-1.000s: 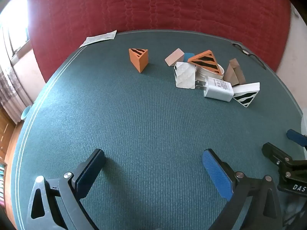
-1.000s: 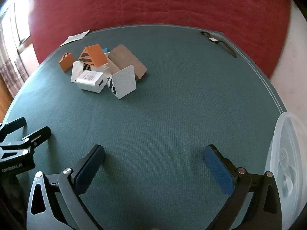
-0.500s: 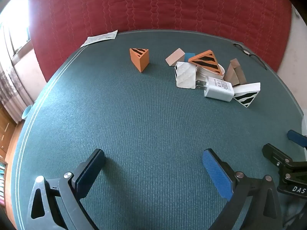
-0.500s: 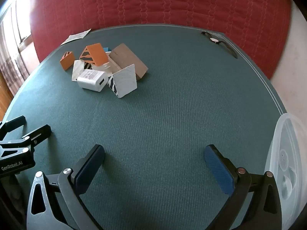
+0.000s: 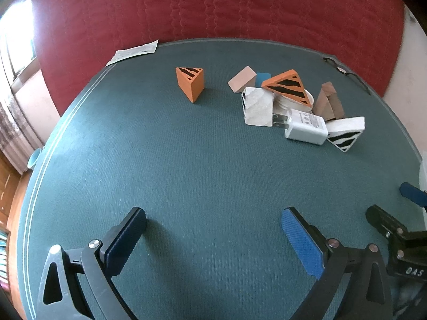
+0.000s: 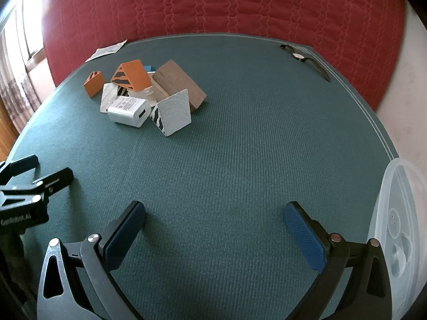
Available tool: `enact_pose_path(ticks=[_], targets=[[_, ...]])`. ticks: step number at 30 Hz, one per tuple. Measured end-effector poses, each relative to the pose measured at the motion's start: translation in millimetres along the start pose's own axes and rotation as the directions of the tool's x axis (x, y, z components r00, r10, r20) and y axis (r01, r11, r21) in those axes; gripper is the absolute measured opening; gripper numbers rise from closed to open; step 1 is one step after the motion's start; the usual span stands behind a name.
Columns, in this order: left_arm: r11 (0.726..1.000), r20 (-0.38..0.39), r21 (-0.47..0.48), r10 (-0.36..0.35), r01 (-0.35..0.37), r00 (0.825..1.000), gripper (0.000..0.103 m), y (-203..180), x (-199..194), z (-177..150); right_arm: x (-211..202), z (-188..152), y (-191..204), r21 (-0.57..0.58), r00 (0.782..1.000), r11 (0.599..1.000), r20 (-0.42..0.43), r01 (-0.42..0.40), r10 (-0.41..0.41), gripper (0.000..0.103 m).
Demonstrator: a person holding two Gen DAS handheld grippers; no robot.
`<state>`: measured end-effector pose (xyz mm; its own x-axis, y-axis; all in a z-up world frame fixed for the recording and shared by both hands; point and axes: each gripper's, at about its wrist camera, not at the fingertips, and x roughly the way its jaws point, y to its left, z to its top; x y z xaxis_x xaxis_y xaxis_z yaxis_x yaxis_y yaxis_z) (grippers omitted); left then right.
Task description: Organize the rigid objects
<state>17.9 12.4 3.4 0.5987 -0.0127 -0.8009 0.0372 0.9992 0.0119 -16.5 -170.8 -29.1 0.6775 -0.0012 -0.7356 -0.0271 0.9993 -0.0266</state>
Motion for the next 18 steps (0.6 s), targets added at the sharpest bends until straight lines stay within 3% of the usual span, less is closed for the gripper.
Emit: enact_pose_path(ticks=[8,18], targets=[[0.998,-0.020,-0.063,0.026,-0.027,0.999,0.102,19,15,24,0,0,1,0.001,1.000,1.000,0.002,-0.003,0.003,0.103],[0.995,0.061,-0.093,0.053,-0.047,0.997,0.096,18,15,73,0,1,4,-0.004,1.000,1.000,0.000,0.003,-0.003,0.103]])
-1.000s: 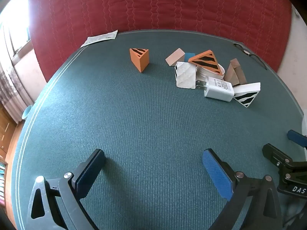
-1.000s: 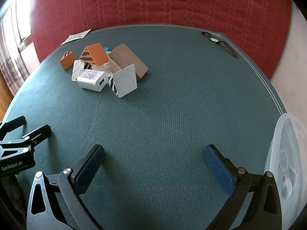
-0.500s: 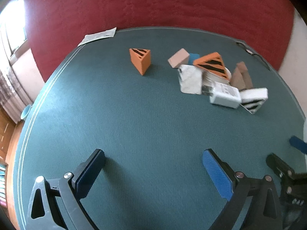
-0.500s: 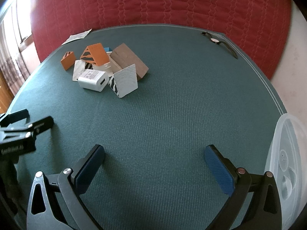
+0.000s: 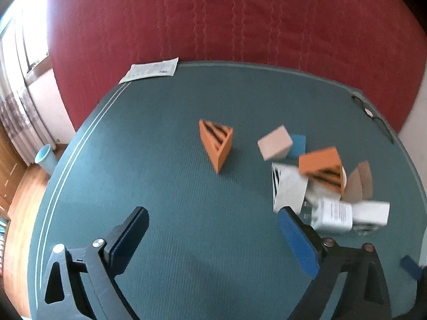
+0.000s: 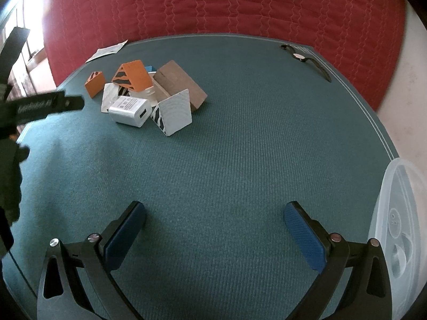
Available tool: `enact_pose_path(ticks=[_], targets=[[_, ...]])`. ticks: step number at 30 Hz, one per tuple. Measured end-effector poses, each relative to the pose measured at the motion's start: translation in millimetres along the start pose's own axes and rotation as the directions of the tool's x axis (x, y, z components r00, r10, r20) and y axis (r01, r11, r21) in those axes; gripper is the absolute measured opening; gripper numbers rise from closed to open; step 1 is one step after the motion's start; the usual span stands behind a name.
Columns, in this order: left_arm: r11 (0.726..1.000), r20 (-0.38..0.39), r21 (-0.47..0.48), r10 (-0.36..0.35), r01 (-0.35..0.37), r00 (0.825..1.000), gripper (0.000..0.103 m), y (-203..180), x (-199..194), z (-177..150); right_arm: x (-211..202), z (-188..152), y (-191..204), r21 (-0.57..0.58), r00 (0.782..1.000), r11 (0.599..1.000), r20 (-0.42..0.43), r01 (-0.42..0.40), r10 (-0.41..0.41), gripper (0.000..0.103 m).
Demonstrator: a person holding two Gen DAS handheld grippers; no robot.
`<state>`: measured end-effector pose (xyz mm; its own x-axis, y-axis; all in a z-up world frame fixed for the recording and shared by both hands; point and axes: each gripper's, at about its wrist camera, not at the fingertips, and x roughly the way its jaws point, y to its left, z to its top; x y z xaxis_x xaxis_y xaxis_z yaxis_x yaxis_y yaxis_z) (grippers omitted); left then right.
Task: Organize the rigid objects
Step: 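Reach the left tool to the orange striped triangle block and close on it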
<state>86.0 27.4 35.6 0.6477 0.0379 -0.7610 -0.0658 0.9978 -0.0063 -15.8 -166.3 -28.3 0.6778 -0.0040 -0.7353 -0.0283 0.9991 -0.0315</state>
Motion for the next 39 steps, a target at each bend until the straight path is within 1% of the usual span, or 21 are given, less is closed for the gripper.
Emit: enact_pose_path(ticks=[1,3,6,9,12,15,20,25,29,30,33,34,39], targets=[[1.000,0.001,-0.001,0.001,-0.001,1.000,0.095,0,1,1,0,0,0,0.000,1.000,1.000,0.000,0.000,0.000,0.103],[1.000,0.003,-0.018,0.004,-0.004,1.000,0.093,1,9,12,0,0,0,0.000,1.000,1.000,-0.001,-0.001,0.001,0.103],[0.999,0.000,-0.051,0.007,-0.007,1.000,0.083,3,19,24,0,1,0,-0.001,1.000,1.000,0.000,-0.001,0.001,0.103],[0.997,0.001,-0.079,0.008,-0.008,1.000,0.082,4,26,34,0,1,-1,-0.002,1.000,1.000,0.000,-0.002,0.002,0.103],[0.996,0.004,-0.082,0.016,-0.016,1.000,0.078,1,36,42,0,0,0,-0.002,1.000,1.000,0.000,-0.003,0.003,0.103],[0.997,-0.001,-0.082,0.015,-0.015,1.000,0.077,-2,42,42,0,0,-1,-0.003,1.000,1.000,0.000,-0.003,0.003,0.103],[0.996,-0.003,-0.076,0.035,-0.035,0.999,0.071,-5,53,46,0,0,-1,-0.004,1.000,1.000,0.000,-0.004,0.004,0.103],[0.995,-0.021,-0.096,0.032,-0.033,0.999,0.061,-2,63,48,0,0,-1,-0.005,1.000,1.000,0.000,-0.005,0.005,0.103],[0.996,0.004,-0.081,0.042,-0.042,0.999,0.057,-2,61,44,0,1,0,-0.006,1.000,1.000,0.000,-0.005,0.005,0.103],[0.996,0.011,-0.077,0.044,-0.043,0.999,0.054,-1,59,42,0,1,0,-0.006,1.000,1.000,0.000,-0.005,0.005,0.103],[0.996,0.018,-0.079,0.034,-0.033,0.999,0.039,4,61,46,0,1,0,-0.007,1.000,1.000,0.000,-0.005,0.005,0.103],[0.996,0.018,-0.080,0.031,-0.029,0.999,0.036,5,60,46,0,1,0,-0.007,1.000,1.000,0.000,-0.005,0.005,0.103],[0.995,0.015,-0.098,0.000,0.001,1.000,0.035,13,56,44,0,1,0,-0.008,1.000,1.000,-0.001,-0.005,0.005,0.103]])
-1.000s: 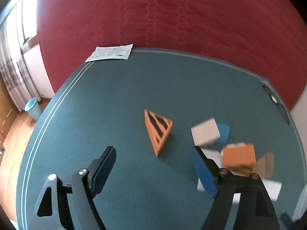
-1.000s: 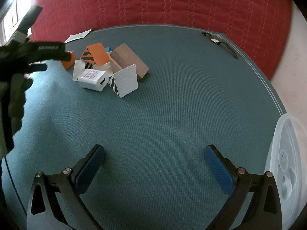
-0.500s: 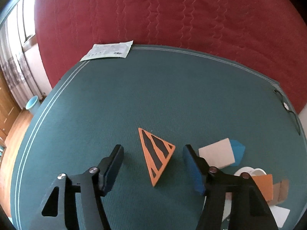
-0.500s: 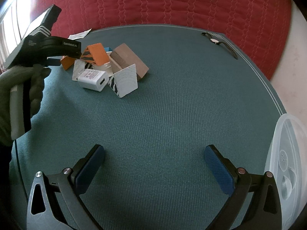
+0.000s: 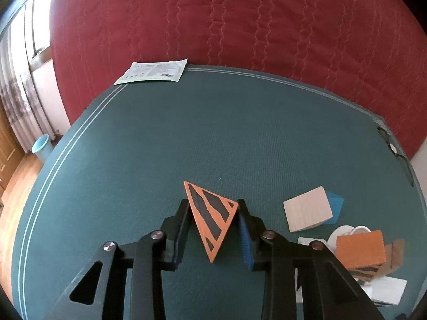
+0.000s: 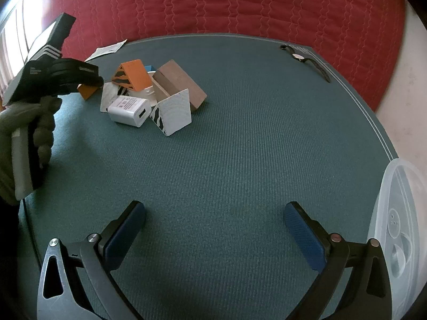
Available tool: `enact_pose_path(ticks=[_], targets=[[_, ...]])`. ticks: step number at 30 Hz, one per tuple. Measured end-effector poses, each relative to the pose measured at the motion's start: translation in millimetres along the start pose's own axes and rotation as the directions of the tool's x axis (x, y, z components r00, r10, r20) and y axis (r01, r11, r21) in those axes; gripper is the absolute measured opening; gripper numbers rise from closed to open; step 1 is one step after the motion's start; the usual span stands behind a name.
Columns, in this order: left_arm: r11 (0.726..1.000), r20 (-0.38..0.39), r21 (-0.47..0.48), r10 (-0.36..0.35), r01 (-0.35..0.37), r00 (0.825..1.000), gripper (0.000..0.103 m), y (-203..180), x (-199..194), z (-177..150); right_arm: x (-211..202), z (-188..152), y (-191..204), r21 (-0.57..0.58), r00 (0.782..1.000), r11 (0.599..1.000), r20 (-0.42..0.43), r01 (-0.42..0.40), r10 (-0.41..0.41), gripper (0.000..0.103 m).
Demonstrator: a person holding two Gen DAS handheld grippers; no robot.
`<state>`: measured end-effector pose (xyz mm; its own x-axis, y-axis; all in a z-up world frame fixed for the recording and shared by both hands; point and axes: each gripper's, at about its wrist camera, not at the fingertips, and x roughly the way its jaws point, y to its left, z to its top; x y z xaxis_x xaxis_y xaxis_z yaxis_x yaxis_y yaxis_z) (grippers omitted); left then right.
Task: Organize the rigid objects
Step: 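Reach the left tool to the orange striped triangle block and close on it, then close the right tool on the white cube while the left tool lifts the triangle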
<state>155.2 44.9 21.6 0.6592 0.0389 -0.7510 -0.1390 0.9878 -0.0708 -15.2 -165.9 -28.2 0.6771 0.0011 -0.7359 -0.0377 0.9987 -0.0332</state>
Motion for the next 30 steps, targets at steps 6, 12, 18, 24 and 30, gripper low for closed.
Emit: enact_pose_path(ticks=[6,12,18,24,30], targets=[[0.999,0.032,-0.004,-0.032,0.032,0.999,0.031,2,-17,5,0,6,-2,-0.004,1.000,1.000,0.000,-0.008,0.008,0.095],[0.999,0.059,-0.010,-0.050,0.051,0.997,0.030,6,-30,10,4,25,0,0.025,0.995,0.995,0.004,-0.101,0.101,0.069],[0.997,0.061,-0.027,-0.073,0.075,0.995,0.030,13,-33,12,9,48,10,0.024,0.992,0.993,0.031,-0.119,0.118,0.068],[0.994,0.059,-0.037,-0.100,0.102,0.993,0.030,17,-35,15,18,61,16,0.010,0.994,0.995,0.045,-0.103,0.102,0.065],[0.990,0.069,-0.038,-0.131,0.133,0.989,0.030,21,-42,16,32,69,19,0.023,0.992,0.992,0.020,-0.127,0.127,0.044]])
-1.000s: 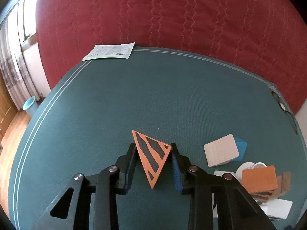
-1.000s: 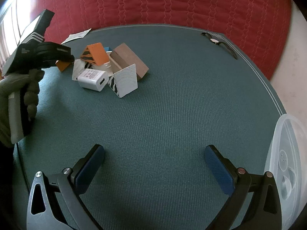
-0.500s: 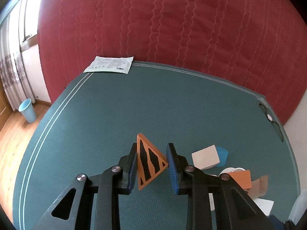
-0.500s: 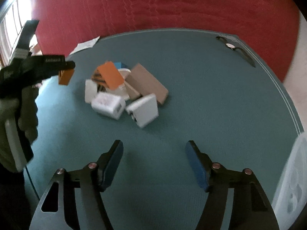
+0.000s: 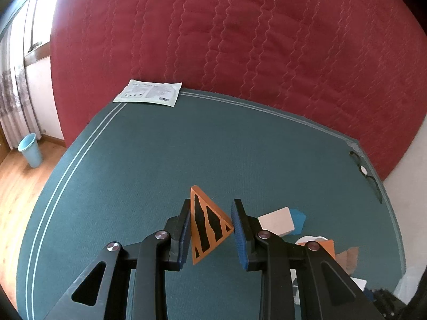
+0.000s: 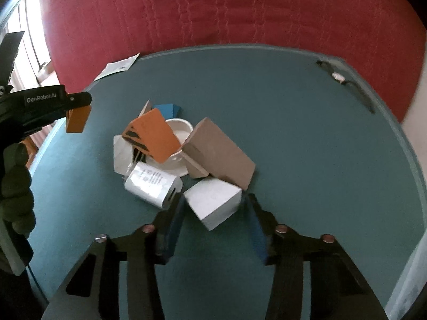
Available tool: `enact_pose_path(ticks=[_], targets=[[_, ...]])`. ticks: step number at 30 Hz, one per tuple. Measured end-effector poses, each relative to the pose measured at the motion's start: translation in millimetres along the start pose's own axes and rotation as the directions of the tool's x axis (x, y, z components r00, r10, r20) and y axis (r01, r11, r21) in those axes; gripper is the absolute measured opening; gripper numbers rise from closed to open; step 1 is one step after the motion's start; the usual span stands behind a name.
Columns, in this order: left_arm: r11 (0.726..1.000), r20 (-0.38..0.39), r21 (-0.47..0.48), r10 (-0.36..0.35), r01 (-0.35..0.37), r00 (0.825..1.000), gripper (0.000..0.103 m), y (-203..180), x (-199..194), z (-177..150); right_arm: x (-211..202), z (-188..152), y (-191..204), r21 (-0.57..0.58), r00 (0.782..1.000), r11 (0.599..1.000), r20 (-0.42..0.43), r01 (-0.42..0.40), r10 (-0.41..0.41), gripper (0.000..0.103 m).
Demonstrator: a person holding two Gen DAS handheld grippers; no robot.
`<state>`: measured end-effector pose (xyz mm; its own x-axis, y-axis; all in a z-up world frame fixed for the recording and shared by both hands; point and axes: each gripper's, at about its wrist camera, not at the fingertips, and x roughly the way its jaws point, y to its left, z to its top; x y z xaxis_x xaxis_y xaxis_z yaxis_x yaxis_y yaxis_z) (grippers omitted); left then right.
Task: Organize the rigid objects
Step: 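Close the right tool on the white cube while the left tool lifts the triangle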
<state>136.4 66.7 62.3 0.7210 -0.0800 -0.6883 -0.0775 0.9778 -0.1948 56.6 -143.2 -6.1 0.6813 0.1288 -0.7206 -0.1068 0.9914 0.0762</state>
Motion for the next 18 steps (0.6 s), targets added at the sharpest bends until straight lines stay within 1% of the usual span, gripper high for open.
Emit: enact_pose_path(ticks=[8,18], targets=[[1.000,0.000,0.010,-0.027,0.027,1.000,0.030,-6,-5,-1,-10,-5,9,-0.028,0.999,0.999,0.012,0.033,-0.033,0.042],[0.997,0.018,0.038,-0.064,0.064,0.998,0.030,-21,-18,-2,-51,-14,-3,0.051,0.997,0.998,0.065,0.041,-0.045,0.042]])
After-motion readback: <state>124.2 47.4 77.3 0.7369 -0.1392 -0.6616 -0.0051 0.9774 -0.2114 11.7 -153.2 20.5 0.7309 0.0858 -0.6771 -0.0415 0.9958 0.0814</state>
